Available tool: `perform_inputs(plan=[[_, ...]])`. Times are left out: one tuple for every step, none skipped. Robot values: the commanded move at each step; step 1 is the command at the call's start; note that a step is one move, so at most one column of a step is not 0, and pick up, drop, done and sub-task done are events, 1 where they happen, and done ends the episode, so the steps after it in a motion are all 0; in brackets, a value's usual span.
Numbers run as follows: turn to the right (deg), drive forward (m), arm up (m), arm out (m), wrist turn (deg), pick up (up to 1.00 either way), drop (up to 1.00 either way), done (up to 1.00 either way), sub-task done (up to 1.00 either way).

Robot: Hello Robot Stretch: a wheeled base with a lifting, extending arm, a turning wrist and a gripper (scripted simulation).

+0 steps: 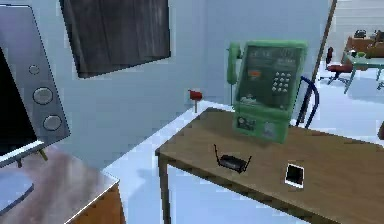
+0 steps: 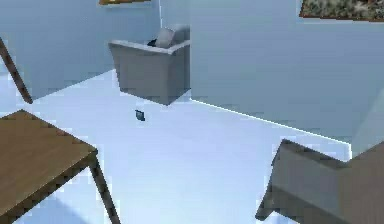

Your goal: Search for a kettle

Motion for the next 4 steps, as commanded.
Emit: perform_inputs(plan=[[45.0,0.0,0.0,0.0,0.0,0.0,0.0,0.0,0.0],[45.0,0.0,0.0,0.0,0.0,0.0,0.0,0.0,0.0],[0.0,0.65,0.0,0.0,0.0,0.0,0.0,0.0,0.0],[-15.0,0.0,0.0,0.0,0.0,0.0,0.0,0.0,0.0]])
